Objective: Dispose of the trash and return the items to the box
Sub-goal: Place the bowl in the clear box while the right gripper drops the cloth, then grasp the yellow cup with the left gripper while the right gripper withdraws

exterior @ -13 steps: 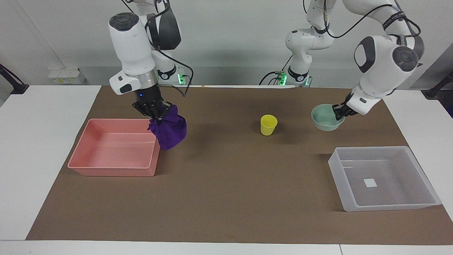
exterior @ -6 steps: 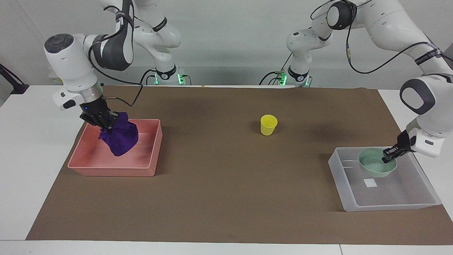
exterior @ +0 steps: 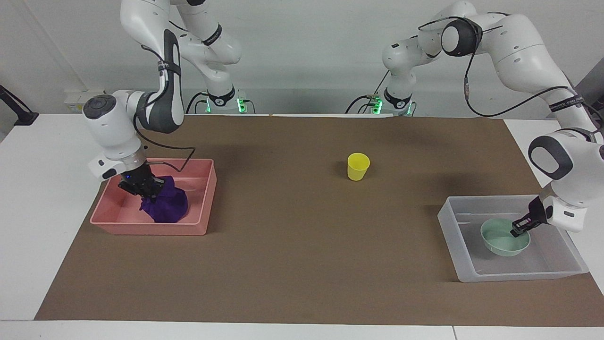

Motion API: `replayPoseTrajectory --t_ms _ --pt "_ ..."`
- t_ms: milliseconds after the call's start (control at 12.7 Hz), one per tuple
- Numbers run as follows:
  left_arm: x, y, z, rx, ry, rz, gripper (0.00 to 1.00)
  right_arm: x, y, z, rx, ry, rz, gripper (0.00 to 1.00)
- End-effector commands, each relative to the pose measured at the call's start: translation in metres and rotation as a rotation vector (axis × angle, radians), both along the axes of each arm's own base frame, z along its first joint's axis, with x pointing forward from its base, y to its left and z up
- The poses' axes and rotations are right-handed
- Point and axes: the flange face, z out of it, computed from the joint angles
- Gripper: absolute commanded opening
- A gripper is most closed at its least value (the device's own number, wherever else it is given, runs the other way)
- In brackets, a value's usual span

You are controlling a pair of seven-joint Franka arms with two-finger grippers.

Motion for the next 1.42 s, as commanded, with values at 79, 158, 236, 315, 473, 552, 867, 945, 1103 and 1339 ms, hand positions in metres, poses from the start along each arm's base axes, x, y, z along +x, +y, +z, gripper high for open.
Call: replayPoseTrajectory --t_ms 79,158,236,315,473,552,867,945,1103,1339 --pt "0.006 -0.004 0.005 0.016 -0.013 -0.019 1.0 -0.007 0.003 -0.004 0.0 0.0 -0.039 1.0" --pt "0.007 -0.005 0.01 0.016 -0.021 -0.018 1.0 -0.006 0.004 0.0 0.001 -0.003 -0.043 1.0" --pt "0.008 -0.013 0.023 0.014 -0.034 -0.023 1.0 -0.006 0.007 0.01 0.004 -0.012 -0.065 1.0" --pt "0.008 -0.026 0.045 0.021 -0.061 -0.038 1.0 -0.005 0.019 0.02 0.008 -0.007 -0.079 1.0" --pt "0.006 -0.083 0.078 0.019 -0.057 -0.109 1.0 -0.002 0.041 0.044 0.016 0.014 -0.119 1.0" --pt "0.0 -0.115 0.083 0.015 -0.007 -0.144 1.0 -0.002 0.052 0.056 0.019 0.021 -0.137 1.0" --pt "-0.05 -0.201 0.136 0.0 0.161 -0.266 1.0 -0.017 0.094 0.107 0.021 0.024 -0.171 1.0" --pt "-0.07 -0.219 0.136 0.001 0.181 -0.291 1.0 -0.021 0.101 0.124 0.022 0.03 -0.17 1.0" --pt "-0.116 -0.261 0.13 0.009 0.158 -0.357 1.0 -0.024 0.102 0.169 0.031 0.038 -0.177 1.0" --pt "-0.197 -0.31 0.093 -0.039 0.055 -0.417 1.0 -0.033 0.095 0.232 0.033 0.049 -0.19 1.0"
